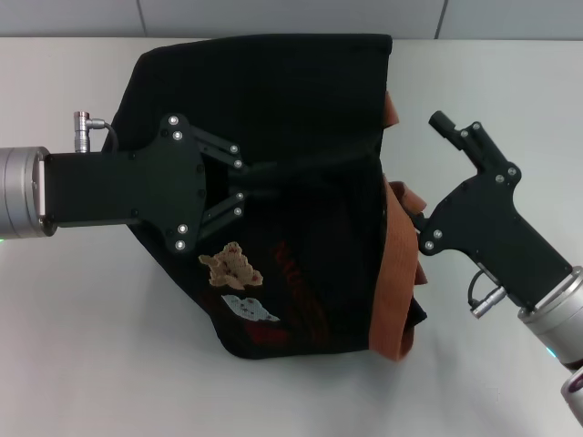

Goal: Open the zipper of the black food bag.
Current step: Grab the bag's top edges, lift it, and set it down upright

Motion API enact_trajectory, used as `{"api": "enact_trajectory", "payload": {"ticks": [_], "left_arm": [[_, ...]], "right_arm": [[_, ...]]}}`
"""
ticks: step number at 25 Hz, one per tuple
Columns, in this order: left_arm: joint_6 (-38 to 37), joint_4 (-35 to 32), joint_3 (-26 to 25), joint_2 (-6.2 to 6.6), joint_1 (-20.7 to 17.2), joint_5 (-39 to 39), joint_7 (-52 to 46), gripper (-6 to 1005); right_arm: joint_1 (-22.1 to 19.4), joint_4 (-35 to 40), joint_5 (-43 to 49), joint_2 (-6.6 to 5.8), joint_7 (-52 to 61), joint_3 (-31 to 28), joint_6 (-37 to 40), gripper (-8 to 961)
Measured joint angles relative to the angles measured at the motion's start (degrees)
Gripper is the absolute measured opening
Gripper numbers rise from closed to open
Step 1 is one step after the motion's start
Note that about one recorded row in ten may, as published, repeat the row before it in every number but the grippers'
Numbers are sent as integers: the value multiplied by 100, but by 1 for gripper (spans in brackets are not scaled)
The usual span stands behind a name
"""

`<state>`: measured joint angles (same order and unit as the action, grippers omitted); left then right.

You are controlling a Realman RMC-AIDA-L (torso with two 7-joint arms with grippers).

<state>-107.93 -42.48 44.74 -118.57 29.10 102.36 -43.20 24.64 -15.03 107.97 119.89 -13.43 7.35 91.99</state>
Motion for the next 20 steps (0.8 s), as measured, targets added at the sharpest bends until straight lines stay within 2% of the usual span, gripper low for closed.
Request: {"api": "enact_trajectory", "payload": {"ticks": [17,20], "left_arm": [[56,77,4,0,35,22,30,163],[60,82,7,0,43,22,31,166]], "right_arm": [[60,-167,273,-1,-662,-36,-30,667],[110,-196,276,-1,-686,-1,-54,527]]}}
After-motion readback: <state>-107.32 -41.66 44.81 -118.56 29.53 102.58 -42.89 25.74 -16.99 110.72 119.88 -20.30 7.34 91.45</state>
